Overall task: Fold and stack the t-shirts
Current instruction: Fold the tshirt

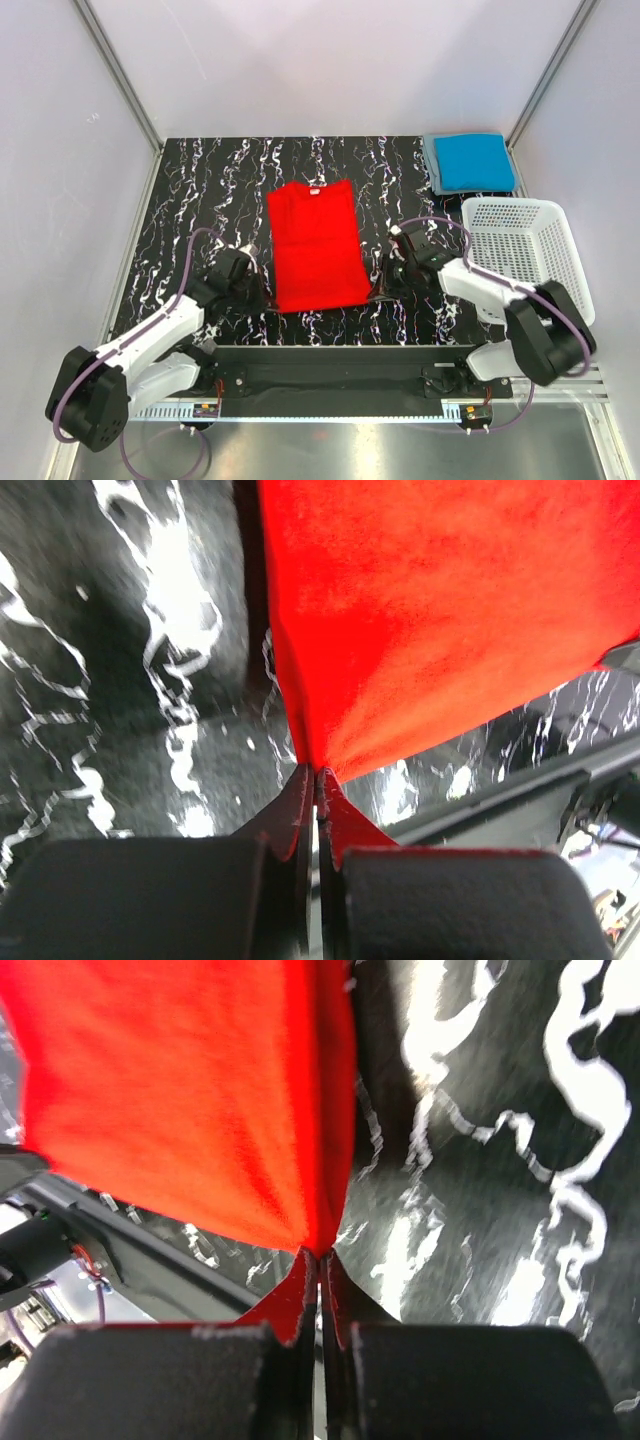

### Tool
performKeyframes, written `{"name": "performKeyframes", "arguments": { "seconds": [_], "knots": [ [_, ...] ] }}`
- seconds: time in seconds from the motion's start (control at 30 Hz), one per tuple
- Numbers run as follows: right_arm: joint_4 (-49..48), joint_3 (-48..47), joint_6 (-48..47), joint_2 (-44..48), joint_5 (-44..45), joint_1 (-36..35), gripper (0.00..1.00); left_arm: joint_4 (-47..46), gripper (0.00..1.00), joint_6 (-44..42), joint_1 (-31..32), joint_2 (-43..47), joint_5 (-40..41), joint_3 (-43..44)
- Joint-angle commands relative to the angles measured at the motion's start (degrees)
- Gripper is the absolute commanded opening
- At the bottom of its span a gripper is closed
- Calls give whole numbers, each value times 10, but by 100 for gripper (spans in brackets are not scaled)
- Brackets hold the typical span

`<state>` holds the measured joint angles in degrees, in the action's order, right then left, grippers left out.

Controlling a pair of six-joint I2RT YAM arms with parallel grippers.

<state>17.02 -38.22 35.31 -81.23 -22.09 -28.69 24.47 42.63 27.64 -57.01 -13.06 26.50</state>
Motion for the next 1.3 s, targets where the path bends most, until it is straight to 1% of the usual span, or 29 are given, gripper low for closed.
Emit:
{"name": "performKeyframes", "arguments": {
  "seconds": [0.0, 0.1, 0.17, 0.23, 0.37, 0.53, 0.57, 0.7, 0.87, 0.97, 1.07, 1.13, 1.27],
  "knots": [
    [55, 8, 27, 74, 50, -22, 0, 39, 0, 16, 16, 21, 15, 13],
    [66, 13, 50, 103, 63, -39, 0, 36, 0, 35, 32, 38, 8, 13],
    [67, 19, 64, 131, 71, -48, 0, 49, 0, 48, 40, 55, 25, 17],
    [68, 20, 67, 139, 76, -48, 0, 61, 0, 50, 40, 61, 33, 29],
    [106, -11, 58, 147, 96, -48, 0, 99, 0, 40, 40, 50, 52, 78],
    [127, -50, 44, 140, 114, -48, 0, 109, 0, 26, 40, 27, 66, 136],
    [128, -65, 31, 136, 113, -47, 0, 114, 0, 22, 40, 13, 79, 146],
    [143, -113, 12, 101, 135, -46, 0, 133, 0, 4, 34, -23, 96, 198],
    [148, -187, -17, 49, 130, -29, 0, 136, 0, -20, 9, -84, 102, 271],
    [155, -265, -35, 1, 122, -9, 0, 133, 0, -36, -19, -125, 99, 319],
    [159, -309, -51, -45, 117, 6, 0, 134, 0, -55, -45, -171, 85, 378],
    [165, -352, -60, -80, 116, 13, 0, 139, 0, -68, -58, -194, 91, 419],
    [171, -424, -74, -130, 108, 35, 0, 125, 0, -76, -98, -258, 67, 471]
  ]
}}
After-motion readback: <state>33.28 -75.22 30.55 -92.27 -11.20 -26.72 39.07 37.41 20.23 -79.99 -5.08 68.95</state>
